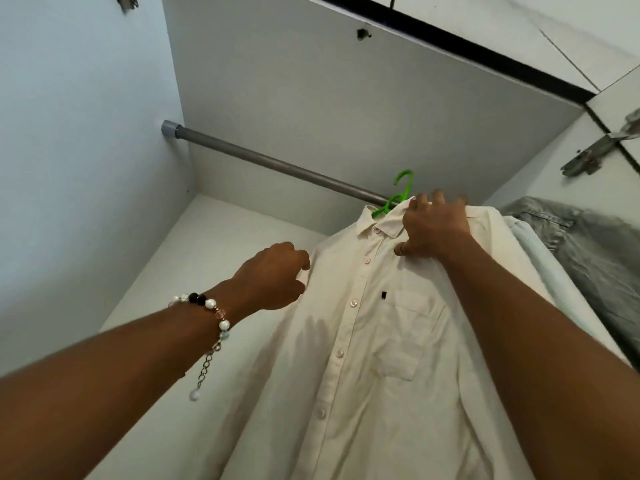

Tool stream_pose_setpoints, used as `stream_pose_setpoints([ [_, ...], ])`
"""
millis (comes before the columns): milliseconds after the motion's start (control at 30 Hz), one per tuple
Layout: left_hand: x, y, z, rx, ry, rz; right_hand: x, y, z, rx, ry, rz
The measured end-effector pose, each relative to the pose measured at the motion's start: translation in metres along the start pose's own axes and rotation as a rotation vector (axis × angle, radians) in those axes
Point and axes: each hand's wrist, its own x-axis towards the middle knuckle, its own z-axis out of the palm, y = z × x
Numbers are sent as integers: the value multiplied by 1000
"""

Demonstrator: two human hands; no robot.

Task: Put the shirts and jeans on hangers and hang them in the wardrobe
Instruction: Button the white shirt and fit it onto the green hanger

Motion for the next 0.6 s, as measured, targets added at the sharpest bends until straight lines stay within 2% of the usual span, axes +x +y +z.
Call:
stream_pose_setpoints([
  [200,20,0,19,-76,15,-9,28,-20,25,-54,-71,-47],
  [300,19,1,27,-83,-1,-5,28,-28,32,-104,-54,-66],
  [500,-3,6,36,-126,-35,-8,5,-23,23,-108,-65,-148],
  [600,-18,16,33,-149,-89,9,-10,-11,7,-30,-83,-135],
])
